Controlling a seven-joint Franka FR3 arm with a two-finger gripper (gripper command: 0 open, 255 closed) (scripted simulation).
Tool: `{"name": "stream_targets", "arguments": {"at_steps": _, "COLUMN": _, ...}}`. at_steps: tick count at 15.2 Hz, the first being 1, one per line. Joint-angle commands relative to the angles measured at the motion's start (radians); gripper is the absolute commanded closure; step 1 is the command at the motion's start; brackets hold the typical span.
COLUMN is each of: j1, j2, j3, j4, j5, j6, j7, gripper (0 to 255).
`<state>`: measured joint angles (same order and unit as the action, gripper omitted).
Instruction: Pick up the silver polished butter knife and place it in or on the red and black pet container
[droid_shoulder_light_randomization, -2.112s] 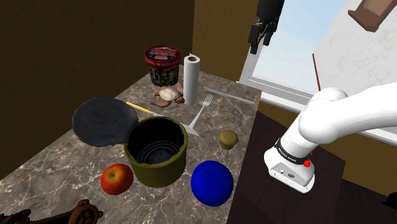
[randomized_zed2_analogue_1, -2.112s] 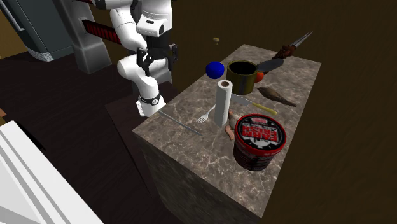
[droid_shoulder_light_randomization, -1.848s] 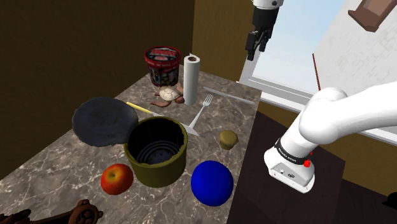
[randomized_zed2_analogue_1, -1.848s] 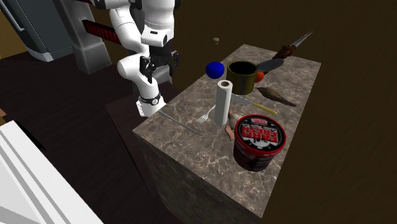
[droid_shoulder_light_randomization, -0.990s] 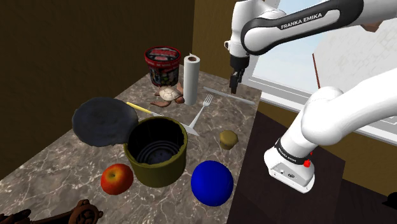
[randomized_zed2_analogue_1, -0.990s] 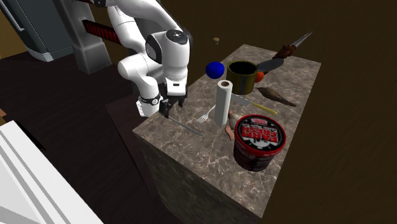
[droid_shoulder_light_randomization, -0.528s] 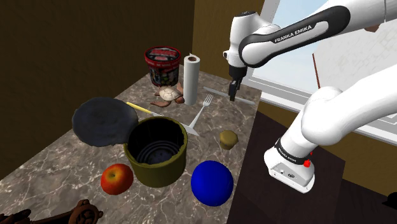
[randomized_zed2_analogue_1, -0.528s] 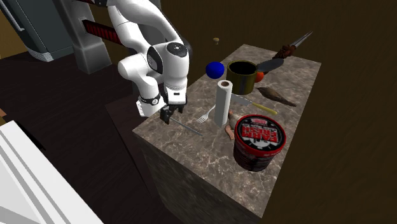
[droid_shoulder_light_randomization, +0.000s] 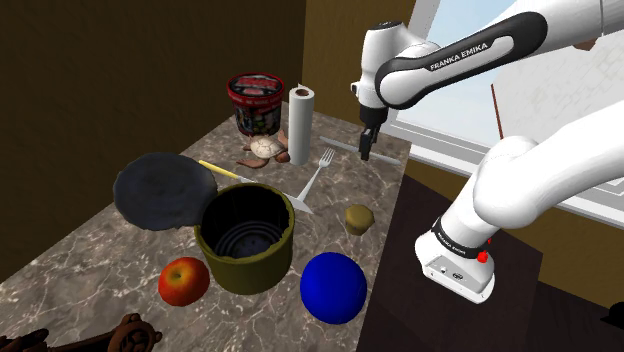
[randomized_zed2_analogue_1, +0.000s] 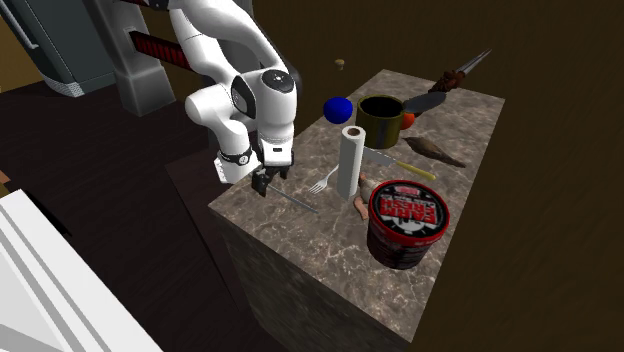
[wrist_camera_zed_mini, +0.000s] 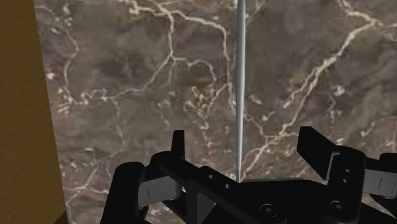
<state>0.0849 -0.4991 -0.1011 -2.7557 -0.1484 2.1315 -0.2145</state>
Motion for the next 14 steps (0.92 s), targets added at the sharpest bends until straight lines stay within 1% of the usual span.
{"name": "stream_targets", "arguments": {"at_steps": 1, "j1": 0.0, "j2": 0.0, "j3": 0.0, "j4": 0.0, "j5": 0.0, "j6": 0.0, "j7": 0.0, "gripper": 255}}
{"name": "stream_targets", "arguments": {"at_steps": 10, "j1": 0.0, "j2": 0.0, "j3": 0.0, "j4": 0.0, "j5": 0.0, "j6": 0.0, "j7": 0.0, "gripper": 255}}
{"name": "stream_targets", "arguments": {"at_steps": 14, "j1": 0.001, "j2": -0.036, "j3": 0.003, "j4": 0.032, "j5": 0.005, "j6": -0.068, "j7": -0.005, "gripper": 255}}
